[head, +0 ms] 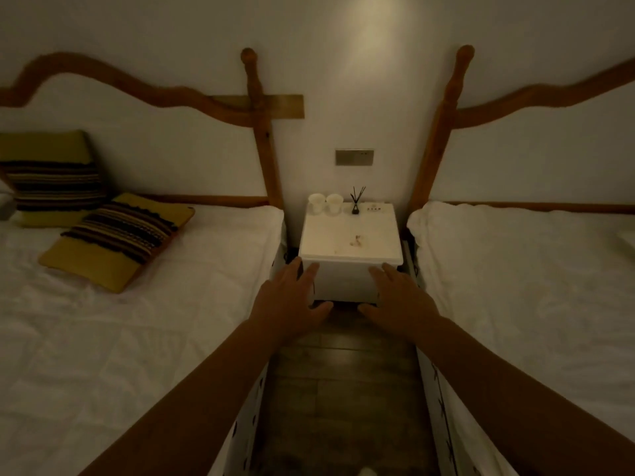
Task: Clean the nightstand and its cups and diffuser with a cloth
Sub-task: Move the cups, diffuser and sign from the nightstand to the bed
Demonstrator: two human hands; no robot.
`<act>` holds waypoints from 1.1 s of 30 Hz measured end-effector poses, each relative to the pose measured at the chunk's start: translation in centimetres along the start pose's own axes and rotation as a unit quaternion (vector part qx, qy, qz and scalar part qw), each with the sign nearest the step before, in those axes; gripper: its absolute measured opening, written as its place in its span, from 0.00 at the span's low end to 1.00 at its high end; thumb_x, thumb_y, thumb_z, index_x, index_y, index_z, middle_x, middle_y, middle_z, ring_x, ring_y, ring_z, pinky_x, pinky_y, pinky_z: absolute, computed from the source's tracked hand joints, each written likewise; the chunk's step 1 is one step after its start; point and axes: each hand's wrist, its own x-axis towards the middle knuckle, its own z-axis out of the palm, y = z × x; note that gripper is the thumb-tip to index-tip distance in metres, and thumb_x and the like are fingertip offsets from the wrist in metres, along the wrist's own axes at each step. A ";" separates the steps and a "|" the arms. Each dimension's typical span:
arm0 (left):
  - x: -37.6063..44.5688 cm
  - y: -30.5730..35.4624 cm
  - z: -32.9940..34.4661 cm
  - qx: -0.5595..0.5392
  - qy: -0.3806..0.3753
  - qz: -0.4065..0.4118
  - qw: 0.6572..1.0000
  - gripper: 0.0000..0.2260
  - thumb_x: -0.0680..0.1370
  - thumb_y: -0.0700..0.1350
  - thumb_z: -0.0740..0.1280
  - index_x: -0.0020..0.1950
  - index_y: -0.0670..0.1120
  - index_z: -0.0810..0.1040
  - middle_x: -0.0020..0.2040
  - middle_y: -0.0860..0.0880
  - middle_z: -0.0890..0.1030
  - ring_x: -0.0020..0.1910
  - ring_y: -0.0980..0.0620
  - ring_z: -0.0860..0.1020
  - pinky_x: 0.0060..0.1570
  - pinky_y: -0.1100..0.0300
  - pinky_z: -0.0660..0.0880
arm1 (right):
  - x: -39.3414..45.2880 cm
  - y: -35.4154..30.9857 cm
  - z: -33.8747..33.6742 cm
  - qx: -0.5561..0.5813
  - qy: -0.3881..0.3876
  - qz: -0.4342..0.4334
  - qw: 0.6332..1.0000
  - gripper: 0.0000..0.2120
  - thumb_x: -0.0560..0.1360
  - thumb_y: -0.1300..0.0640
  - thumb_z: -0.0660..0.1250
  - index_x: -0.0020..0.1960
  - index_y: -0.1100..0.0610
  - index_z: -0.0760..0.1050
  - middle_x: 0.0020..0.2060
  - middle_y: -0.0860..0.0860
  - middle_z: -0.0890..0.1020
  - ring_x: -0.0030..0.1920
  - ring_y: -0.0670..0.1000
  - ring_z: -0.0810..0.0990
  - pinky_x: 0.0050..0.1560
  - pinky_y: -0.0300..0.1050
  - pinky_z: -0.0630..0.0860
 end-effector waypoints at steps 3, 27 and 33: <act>4.9 -1.2 0.0 -0.006 0.001 -0.001 1.000 0.38 0.74 0.66 0.62 0.77 0.52 0.52 0.78 0.44 0.56 0.74 0.43 0.59 0.68 0.41 0.65 | 5.2 0.0 -0.8 -0.009 0.011 -0.018 1.000 0.40 0.72 0.35 0.65 0.76 0.49 0.53 0.76 0.53 0.59 0.73 0.58 0.61 0.70 0.61 0.66; 53.5 -20.6 15.5 -0.036 -0.111 -0.018 0.993 0.37 0.74 0.68 0.58 0.78 0.54 0.51 0.78 0.47 0.56 0.74 0.46 0.59 0.70 0.48 0.63 | 56.8 1.5 8.0 0.061 -0.083 0.088 0.991 0.38 0.75 0.38 0.64 0.78 0.49 0.51 0.78 0.53 0.55 0.75 0.56 0.57 0.70 0.56 0.64; 64.4 -24.0 24.3 -0.027 -0.070 0.003 0.997 0.38 0.74 0.65 0.61 0.78 0.51 0.53 0.73 0.46 0.61 0.68 0.46 0.64 0.63 0.48 0.69 | 70.3 5.8 15.2 0.034 -0.063 0.056 0.996 0.37 0.74 0.41 0.66 0.77 0.49 0.53 0.77 0.56 0.55 0.75 0.62 0.55 0.66 0.60 0.67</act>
